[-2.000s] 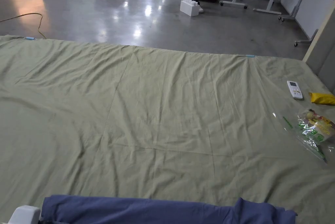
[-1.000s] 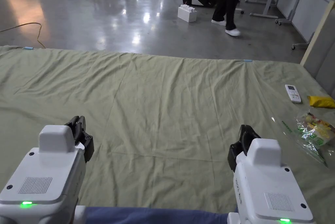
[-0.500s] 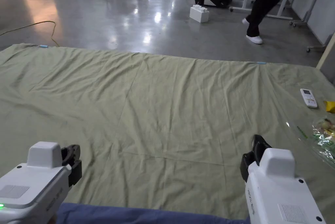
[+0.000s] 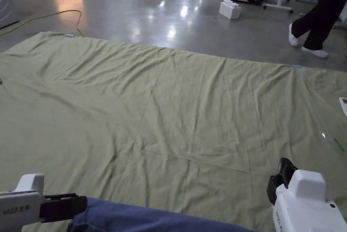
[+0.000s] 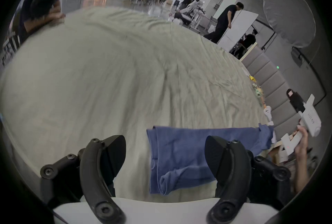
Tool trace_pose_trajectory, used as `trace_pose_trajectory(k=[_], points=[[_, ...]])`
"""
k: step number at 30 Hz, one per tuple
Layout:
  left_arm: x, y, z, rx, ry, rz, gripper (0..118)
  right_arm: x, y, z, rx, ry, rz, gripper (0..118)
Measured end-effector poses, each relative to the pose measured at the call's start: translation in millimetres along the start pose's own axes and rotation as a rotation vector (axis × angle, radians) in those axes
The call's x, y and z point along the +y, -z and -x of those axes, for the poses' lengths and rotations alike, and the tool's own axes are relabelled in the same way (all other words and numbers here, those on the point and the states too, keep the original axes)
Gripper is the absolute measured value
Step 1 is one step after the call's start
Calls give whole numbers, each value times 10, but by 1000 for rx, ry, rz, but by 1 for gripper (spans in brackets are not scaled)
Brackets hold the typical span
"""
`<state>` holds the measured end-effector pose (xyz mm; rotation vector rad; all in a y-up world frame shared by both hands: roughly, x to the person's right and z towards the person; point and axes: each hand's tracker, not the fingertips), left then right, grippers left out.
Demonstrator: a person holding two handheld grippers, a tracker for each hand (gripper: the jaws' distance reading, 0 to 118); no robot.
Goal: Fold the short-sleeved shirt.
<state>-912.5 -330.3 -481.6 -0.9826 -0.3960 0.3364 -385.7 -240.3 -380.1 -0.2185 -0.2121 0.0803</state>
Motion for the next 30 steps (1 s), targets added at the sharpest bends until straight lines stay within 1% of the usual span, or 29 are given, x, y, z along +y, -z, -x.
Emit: trace_pose_trajectory(k=[2,3,7,8,9,10,12,14,15,17,18,19,20,21,24,28,30], points=[[-8,81,141,-53,-55,33,92,-21,7,-41,-2,-6,0,1],[-29,126,185,-92,-84,58,92,24,-26,-3,-35,-35,7,1],[-160,365,324,-251,-233,176,92,11,-32,11,-38,-47,18,1],[-197,386,321,-272,-251,174,92,5,-33,11,-39,-48,20,1],[-196,369,330,-290,-240,116,92,-4,-34,8,-40,-49,24,1],[-186,371,347,-318,-258,103,92,-10,-34,8,-41,-50,28,1],[-195,374,327,-350,-327,109,91,-20,-31,18,-40,-49,35,1],[-210,413,284,-378,-320,113,88,-36,-24,22,-40,-51,42,1],[-224,443,249,-401,-305,121,84,-40,-20,37,-40,-52,45,1],[-251,509,193,-409,-281,140,68,-50,-16,47,-37,-53,50,1],[-265,547,149,-393,-269,150,57,-54,-16,52,-36,-54,53,1],[-272,569,132,-373,-257,156,38,-52,-20,58,-36,-56,54,1],[-275,579,129,-348,-250,155,23,-54,-23,60,-35,-56,56,1],[-279,595,125,-308,-244,159,17,-57,-27,61,-34,-58,57,1],[-267,562,171,-336,-271,153,14,-55,-33,60,-32,-63,60,1],[-223,466,70,-298,-202,135,10,-50,-43,37,-35,-63,59,1],[-192,395,38,-295,-199,119,10,-45,-48,27,-34,-61,60,1]])
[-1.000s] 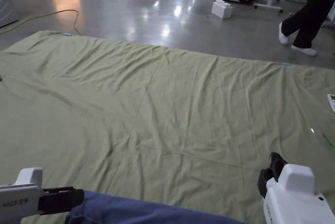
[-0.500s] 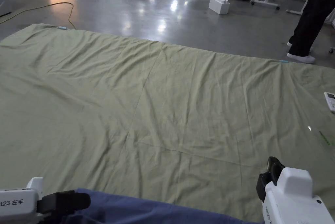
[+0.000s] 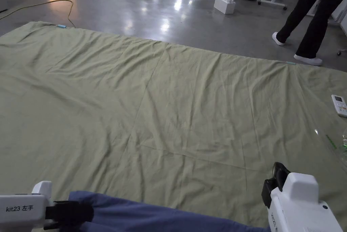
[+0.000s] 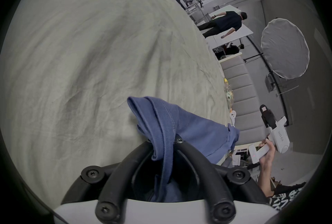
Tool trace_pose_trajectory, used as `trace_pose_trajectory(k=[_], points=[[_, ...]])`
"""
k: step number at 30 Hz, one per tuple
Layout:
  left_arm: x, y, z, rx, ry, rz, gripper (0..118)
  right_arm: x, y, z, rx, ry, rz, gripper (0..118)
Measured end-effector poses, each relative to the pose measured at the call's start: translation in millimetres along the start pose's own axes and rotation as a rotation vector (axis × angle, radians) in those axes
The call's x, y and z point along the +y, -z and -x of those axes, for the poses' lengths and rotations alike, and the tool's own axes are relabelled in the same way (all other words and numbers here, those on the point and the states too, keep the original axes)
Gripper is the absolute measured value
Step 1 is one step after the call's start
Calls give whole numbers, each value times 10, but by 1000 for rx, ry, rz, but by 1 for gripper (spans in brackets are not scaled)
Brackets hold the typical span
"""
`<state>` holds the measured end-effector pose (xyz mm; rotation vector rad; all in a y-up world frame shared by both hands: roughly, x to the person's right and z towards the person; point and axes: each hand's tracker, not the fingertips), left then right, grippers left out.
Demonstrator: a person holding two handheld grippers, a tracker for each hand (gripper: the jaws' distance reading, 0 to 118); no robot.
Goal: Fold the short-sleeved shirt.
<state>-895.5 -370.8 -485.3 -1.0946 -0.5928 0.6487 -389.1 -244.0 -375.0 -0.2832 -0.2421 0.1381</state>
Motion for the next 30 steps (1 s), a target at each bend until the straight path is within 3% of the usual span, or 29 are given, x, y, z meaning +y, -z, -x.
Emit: trace_pose_trajectory(k=[7,16,22,25,30], points=[[110,-351,-199,31,57,-48,10,9,-3,-18,4,4,-7,1],[310,-1078,-283,279,124,-126,10,25,9,1,24,12,-13,1],[226,-1078,-613,392,165,-110,10,-4,40,8,34,23,-6,1],[153,-981,-818,369,152,-103,10,-19,49,11,39,30,-3,1],[21,-723,-1148,199,74,-96,10,-42,64,2,41,36,3,1]])
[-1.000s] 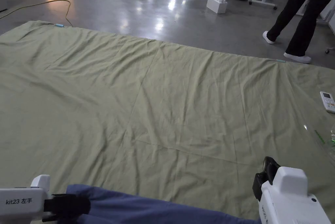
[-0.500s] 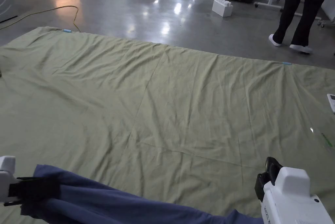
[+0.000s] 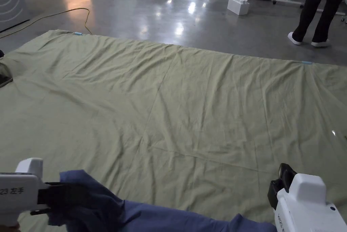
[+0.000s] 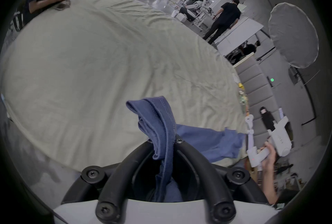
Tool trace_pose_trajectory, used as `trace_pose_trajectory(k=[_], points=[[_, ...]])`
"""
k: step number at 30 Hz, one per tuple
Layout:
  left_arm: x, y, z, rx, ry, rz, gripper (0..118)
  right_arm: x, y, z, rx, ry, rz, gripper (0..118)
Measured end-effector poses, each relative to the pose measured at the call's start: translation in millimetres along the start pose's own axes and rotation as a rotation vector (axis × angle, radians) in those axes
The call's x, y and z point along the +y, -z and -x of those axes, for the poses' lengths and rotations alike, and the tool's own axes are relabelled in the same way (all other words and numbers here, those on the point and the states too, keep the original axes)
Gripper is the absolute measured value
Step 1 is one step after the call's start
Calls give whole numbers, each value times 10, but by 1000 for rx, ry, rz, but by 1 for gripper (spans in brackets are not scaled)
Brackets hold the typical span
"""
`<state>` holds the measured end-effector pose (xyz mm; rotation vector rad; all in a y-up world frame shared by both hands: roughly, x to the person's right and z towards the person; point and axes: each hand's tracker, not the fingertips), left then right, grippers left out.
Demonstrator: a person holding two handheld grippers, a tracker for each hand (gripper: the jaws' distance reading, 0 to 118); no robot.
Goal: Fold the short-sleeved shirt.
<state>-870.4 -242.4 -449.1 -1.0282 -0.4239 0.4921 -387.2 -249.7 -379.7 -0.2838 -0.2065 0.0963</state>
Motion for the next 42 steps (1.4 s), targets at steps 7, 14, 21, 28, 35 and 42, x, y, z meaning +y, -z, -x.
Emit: trace_pose_trajectory(k=[7,14,21,28,35,42], points=[[-230,577,-539,-69,13,70,10,-116,5,-95,16,52,6,1],[-469,1451,-764,55,40,153,10,-94,-105,-300,-9,47,15,1],[-660,1925,-841,149,44,218,11,-171,-73,-382,-41,44,36,1],[-630,1808,-846,109,39,225,26,-209,-62,-342,-40,53,64,1],[-601,1649,-803,64,41,250,55,-246,-30,-261,20,105,64,1],[-362,1161,-728,-34,-46,92,78,-225,-81,-340,1,91,73,1]])
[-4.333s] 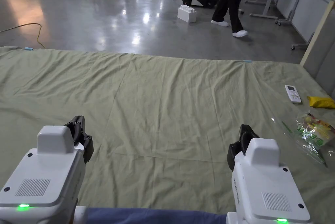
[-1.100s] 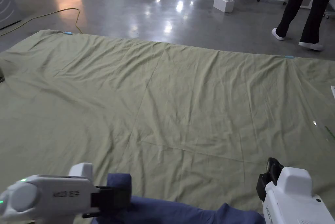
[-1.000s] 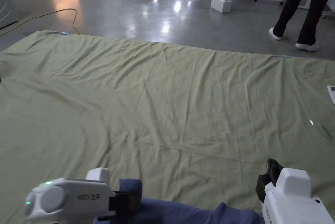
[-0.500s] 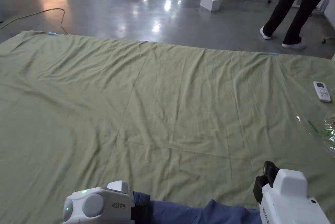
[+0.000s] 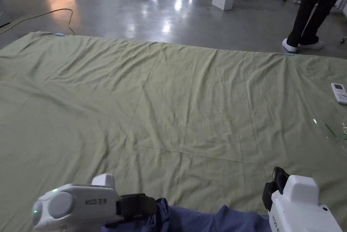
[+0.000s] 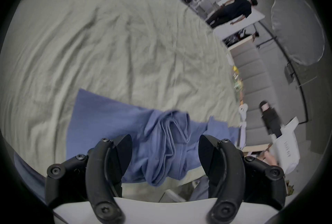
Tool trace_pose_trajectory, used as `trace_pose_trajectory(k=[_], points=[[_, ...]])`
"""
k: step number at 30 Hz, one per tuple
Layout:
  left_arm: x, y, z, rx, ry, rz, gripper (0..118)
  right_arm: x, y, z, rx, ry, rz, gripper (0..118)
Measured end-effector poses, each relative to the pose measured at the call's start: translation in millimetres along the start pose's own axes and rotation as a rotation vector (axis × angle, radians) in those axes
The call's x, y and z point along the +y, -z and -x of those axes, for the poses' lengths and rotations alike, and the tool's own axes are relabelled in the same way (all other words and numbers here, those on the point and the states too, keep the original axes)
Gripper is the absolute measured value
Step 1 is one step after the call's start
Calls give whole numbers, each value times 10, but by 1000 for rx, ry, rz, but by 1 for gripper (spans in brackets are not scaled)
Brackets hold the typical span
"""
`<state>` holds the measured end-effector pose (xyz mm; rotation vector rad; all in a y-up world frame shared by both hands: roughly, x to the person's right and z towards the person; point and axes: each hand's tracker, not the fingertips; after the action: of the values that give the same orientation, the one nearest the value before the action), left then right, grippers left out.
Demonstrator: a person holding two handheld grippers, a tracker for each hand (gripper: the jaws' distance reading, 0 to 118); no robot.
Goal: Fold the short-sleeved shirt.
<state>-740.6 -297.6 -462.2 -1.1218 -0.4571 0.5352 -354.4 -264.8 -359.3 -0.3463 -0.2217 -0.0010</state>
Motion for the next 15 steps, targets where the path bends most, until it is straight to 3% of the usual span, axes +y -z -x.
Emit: trace_pose_trajectory(k=[2,5,6,10,13,15], points=[[45,-71,25,12,16,-59,78,31,-23,19,-43,-44,15,1],[33,-3,8,96,60,-59,76,-13,1,-6,-1,18,2,1],[9,66,-20,100,75,-28,71,-26,1,-45,-1,19,3,1],[-174,394,-163,120,158,86,33,-50,-1,-37,-6,7,8,1],[-367,638,-310,217,264,152,18,-63,-22,-21,-11,0,14,1],[-493,740,-404,250,294,174,17,-73,-38,-55,-13,-1,15,1]])
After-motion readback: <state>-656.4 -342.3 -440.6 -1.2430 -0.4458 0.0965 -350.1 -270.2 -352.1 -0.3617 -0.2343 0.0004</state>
